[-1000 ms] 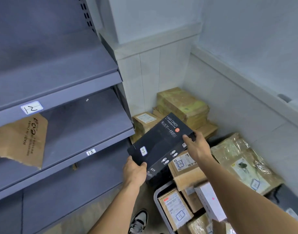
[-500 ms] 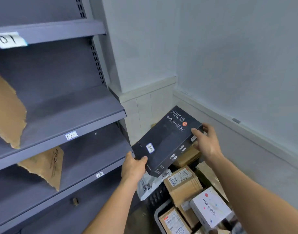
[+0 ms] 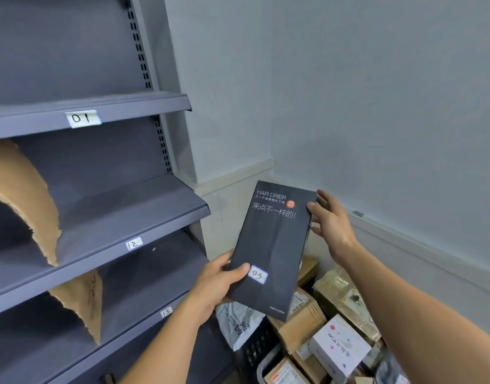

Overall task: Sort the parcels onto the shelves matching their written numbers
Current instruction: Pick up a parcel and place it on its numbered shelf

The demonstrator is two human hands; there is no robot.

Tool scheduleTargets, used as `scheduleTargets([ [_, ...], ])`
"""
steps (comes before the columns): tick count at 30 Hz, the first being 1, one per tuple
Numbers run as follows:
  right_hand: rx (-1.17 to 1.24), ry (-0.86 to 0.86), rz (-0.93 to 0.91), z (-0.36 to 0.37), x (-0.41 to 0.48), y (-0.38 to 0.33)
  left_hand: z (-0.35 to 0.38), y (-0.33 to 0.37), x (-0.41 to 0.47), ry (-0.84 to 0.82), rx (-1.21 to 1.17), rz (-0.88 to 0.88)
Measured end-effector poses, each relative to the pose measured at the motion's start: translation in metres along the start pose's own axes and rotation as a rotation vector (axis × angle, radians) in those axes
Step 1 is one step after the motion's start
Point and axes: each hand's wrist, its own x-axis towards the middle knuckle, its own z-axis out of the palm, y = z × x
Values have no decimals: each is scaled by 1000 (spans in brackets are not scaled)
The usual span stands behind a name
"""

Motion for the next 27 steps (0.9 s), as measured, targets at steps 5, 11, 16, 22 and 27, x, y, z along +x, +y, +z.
scheduleTargets([
  [5,-157,-74,-82,20,-42,-4,3,-9,-14,39,-57,91],
  [11,-264,-205,-42,31,-92,20,11,-14,-21,164,-67,220],
  [16,-307,-279,-69,37,-111,18,5,-14,-37,245,-80,258],
  [22,-313,-323,-87,42,-118,16,8,-7,-58,356,-69,348],
  [27,-228,-366,-124,40,-126,8,17,-3,-80,468,-46,418],
])
